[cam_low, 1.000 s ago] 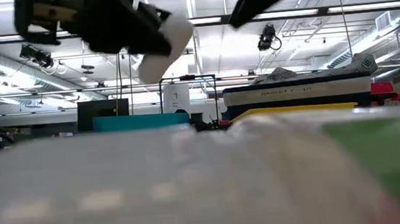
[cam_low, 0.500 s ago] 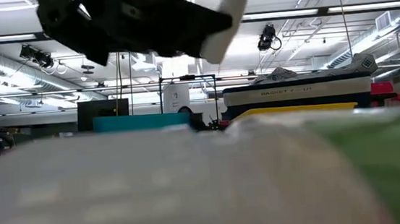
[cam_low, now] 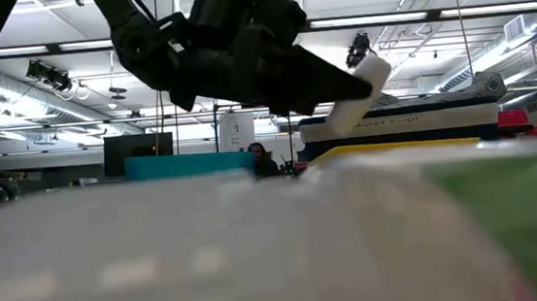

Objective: Pick & place medical supplies in basket/bin
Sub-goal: Put the top rolled white gauze into the yellow bin, then put the rolled white gauze into the yellow bin

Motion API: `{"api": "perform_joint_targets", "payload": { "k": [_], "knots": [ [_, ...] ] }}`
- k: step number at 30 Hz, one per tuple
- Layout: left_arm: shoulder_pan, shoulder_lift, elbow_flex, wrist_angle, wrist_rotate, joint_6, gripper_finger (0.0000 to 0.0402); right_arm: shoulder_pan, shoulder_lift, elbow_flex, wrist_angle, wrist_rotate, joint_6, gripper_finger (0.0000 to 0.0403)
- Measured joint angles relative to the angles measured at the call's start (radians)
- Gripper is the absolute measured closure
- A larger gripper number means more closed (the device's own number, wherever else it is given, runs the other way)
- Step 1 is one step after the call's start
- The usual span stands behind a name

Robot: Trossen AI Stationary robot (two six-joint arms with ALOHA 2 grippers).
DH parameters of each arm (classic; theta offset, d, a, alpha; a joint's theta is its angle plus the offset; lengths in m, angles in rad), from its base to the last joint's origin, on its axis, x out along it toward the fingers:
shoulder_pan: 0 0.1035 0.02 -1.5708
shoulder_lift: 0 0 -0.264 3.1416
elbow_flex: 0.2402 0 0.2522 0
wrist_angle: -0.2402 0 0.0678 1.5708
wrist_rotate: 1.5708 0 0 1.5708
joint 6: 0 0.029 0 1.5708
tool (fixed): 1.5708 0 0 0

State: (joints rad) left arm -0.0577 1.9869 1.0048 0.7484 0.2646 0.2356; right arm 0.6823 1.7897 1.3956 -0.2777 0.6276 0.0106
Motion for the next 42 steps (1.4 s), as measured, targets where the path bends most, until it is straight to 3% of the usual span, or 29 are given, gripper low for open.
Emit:
{"api": "perform_joint_targets", "payload": {
  "k": [4, 14, 19, 23, 27, 31, 37, 42],
  "knots": [
    [0.005, -0.001, 0.022, -0.085, -0.002, 0.002, 0.0349, 0.004, 0.000, 0.000, -0.006, 0.000, 0.000, 0.0254],
    [0.009, -0.001, 0.021, -0.147, 0.007, -0.015, 0.0176, 0.013, 0.001, 0.000, -0.010, -0.001, 0.004, 0.0254],
    [0.007, -0.001, 0.021, -0.128, 0.070, 0.016, 0.0125, 0.016, 0.002, 0.000, -0.011, 0.000, 0.004, 0.0254],
    [0.006, -0.011, 0.016, -0.181, 0.143, 0.010, 0.0116, 0.035, 0.002, 0.000, -0.012, -0.001, 0.010, 0.0254],
    [-0.003, -0.054, -0.034, -0.225, 0.147, 0.003, 0.0119, 0.059, 0.002, 0.000, -0.046, -0.030, 0.060, 0.0254],
    [-0.022, -0.147, -0.147, -0.156, 0.101, -0.017, 0.0126, 0.075, 0.002, 0.000, -0.082, -0.056, 0.139, 0.0254],
    [-0.081, -0.339, -0.387, 0.120, 0.005, -0.101, 0.0129, 0.052, 0.004, -0.070, -0.010, -0.096, 0.210, 0.0254],
    [-0.154, -0.497, -0.541, 0.152, -0.133, -0.094, 0.0129, -0.042, 0.028, -0.176, 0.161, -0.243, 0.195, 0.0254]
  ]
}}
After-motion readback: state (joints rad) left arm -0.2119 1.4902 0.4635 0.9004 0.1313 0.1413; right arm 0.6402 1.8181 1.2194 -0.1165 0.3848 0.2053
